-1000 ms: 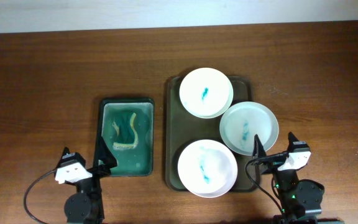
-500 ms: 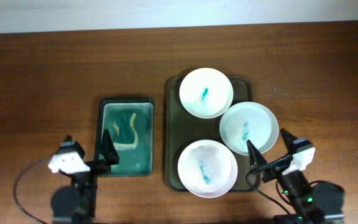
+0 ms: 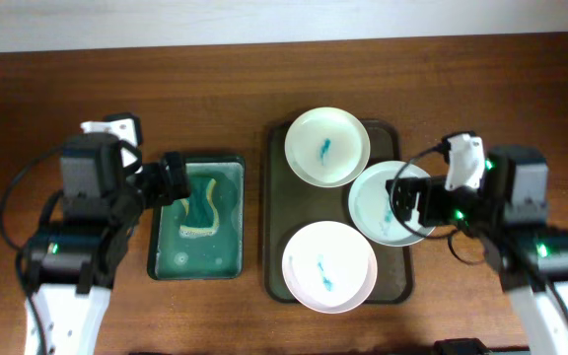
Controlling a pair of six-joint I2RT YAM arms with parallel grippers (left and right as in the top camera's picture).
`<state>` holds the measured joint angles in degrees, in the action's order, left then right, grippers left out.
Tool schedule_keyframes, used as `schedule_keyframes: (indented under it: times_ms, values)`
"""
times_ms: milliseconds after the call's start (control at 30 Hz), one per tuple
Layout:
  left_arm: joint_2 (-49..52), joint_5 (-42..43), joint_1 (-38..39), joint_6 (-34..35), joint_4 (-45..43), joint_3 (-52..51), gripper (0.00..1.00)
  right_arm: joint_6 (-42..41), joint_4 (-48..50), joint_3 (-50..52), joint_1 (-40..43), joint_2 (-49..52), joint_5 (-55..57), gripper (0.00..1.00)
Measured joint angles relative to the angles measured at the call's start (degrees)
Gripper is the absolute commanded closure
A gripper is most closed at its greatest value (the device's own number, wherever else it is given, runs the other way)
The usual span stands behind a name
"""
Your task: Clean dirty plates on tray and stack at the side
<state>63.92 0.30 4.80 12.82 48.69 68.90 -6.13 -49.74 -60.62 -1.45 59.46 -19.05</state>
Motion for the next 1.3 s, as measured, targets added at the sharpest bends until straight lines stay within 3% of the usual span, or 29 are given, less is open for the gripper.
schedule_keyframes:
  times_ms: [67, 133, 200, 300, 500, 533, 600, 633, 800, 967, 1033, 1167, 1300]
  values:
    - [3.3, 1.3, 0.0, 0.0, 0.7, 0.0, 0.00, 0.0, -1.5, -0.3, 0.0, 4.2, -1.2, 0.02]
    - [6.6, 2.1, 0.1, 0.0, 2.6, 0.2, 0.11, -0.1, -3.5, -0.3, 0.0, 7.6, -3.0, 0.01]
    - [10.3, 2.7, 0.1, 0.0, 4.8, 0.3, 0.22, -0.1, -4.8, -0.3, 0.0, 10.0, -4.3, 0.06]
    - [18.0, 3.0, 0.1, -0.1, 7.4, 0.5, 0.27, -0.1, -6.3, -0.3, 0.0, 10.8, -5.1, 0.12]
    - [37.2, 2.9, 0.3, 0.1, 0.7, 0.5, 0.50, 0.0, -8.7, -0.3, 0.0, 10.8, -5.8, 0.13]
    - [38.7, 3.0, 0.6, 0.2, 0.1, 0.5, 0.61, -0.1, -8.7, -0.3, 0.0, 10.8, -5.8, 0.13]
    - [43.7, 2.9, 2.0, 0.2, -2.5, 0.5, 0.95, -0.1, -8.8, -0.3, 0.0, 10.9, -5.9, 0.13]
    - [45.2, 2.7, 2.5, 0.2, -3.1, 0.5, 1.00, -0.1, -8.8, -0.3, 0.0, 10.9, -5.9, 0.13]
    - [46.2, 2.1, 3.1, 0.2, -3.0, 1.2, 1.00, -0.1, -8.8, -0.3, 0.0, 10.9, -5.9, 0.15]
    - [47.4, 2.3, 3.3, 0.2, 7.6, 6.7, 0.67, -0.1, -9.1, -0.3, 0.0, 10.9, -5.9, 0.31]
    - [47.5, 2.3, 3.5, 0.4, 10.4, 9.9, 0.59, -0.1, -11.5, -0.3, 0.0, 10.9, -5.8, 0.33]
    - [47.5, 2.4, 3.5, 0.2, 10.9, 11.7, 0.59, -2.8, -17.6, -0.2, 0.0, 11.6, -3.7, 0.37]
    - [47.5, 2.4, 3.5, 0.2, 8.9, 11.1, 0.62, -4.3, -17.4, 4.4, 0.0, 13.7, -2.9, 0.41]
